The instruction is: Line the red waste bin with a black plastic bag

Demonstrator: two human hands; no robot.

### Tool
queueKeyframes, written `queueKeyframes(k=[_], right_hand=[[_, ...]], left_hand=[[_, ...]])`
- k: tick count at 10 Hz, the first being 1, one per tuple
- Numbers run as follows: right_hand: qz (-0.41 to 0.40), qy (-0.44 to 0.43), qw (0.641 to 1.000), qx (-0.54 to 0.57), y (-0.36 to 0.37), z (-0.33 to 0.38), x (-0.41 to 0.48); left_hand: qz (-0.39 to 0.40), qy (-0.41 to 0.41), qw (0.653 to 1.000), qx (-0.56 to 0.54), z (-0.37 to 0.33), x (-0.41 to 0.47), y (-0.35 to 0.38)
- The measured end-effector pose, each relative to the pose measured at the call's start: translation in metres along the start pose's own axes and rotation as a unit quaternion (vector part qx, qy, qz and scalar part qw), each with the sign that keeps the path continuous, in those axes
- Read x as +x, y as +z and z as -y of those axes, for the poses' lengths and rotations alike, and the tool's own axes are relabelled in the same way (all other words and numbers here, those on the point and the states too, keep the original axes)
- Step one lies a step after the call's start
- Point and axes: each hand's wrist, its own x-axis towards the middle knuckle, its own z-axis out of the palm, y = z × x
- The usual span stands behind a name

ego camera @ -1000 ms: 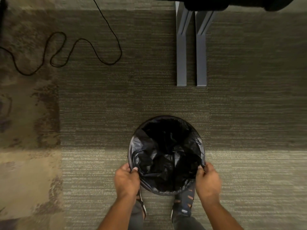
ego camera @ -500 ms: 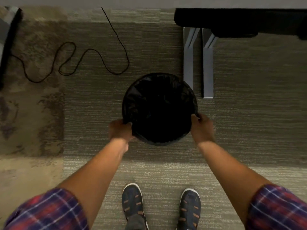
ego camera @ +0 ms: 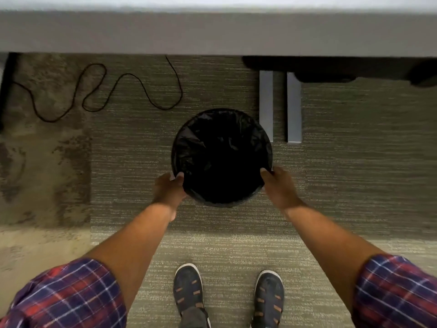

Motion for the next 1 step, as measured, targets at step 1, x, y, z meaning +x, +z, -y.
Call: queueKeyframes(k=[1], right_hand=[[-0.05,-0.04,0.986,-0.151,-0.0024,-0.0001,-0.0162]], left_hand=[[-0.038,-0.001,0.996,0.079,0.0012,-0.0179,0.004]])
